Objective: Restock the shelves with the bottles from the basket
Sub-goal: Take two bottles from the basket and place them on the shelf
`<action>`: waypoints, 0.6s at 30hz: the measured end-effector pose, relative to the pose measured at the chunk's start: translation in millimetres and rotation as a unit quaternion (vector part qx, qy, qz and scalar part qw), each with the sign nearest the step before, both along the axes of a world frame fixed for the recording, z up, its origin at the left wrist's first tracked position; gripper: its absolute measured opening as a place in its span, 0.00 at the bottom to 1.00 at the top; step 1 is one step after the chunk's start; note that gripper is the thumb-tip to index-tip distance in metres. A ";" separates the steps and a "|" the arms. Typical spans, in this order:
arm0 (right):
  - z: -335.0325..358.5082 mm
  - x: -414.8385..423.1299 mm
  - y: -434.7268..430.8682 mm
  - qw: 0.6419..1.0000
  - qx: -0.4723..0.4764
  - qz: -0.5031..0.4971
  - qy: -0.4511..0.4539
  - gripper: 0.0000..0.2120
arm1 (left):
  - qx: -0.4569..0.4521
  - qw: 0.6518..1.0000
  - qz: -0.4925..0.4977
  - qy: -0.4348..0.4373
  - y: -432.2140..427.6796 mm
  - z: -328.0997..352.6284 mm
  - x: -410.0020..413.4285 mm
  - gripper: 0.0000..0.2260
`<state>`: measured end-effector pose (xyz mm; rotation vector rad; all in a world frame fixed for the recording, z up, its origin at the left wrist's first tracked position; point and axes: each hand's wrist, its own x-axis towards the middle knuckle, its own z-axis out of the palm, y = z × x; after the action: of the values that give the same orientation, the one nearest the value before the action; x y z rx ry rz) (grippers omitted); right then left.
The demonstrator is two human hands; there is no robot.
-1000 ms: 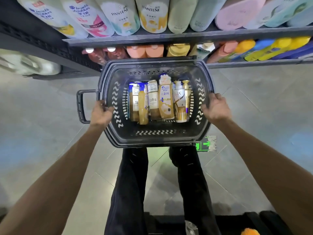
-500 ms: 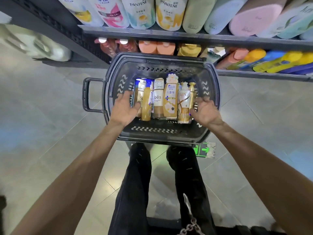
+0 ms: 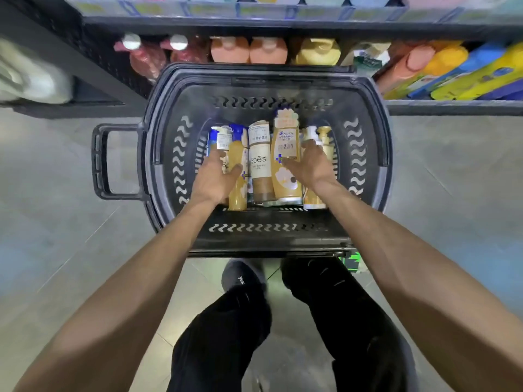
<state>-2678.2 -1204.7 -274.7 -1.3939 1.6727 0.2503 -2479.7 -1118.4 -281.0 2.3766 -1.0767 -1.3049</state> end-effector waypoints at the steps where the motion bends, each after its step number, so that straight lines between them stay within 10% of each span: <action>1: -8.0 2.7 1.1 1.000 0.000 -0.006 0.002 0.33 | -0.006 1.000 0.007 0.009 1.7 -8.4 -2.3 0.27; 18: -59.5 -2.2 -6.2 0.991 -0.049 -0.103 -0.066 0.18 | -0.006 0.998 0.016 -0.058 -1.7 -80.9 -16.2 0.29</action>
<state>-2680.4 -1210.8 -334.1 -1.2676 1.7210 -0.0403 -2495.9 -1120.0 -361.9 2.4779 -1.0700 -1.1597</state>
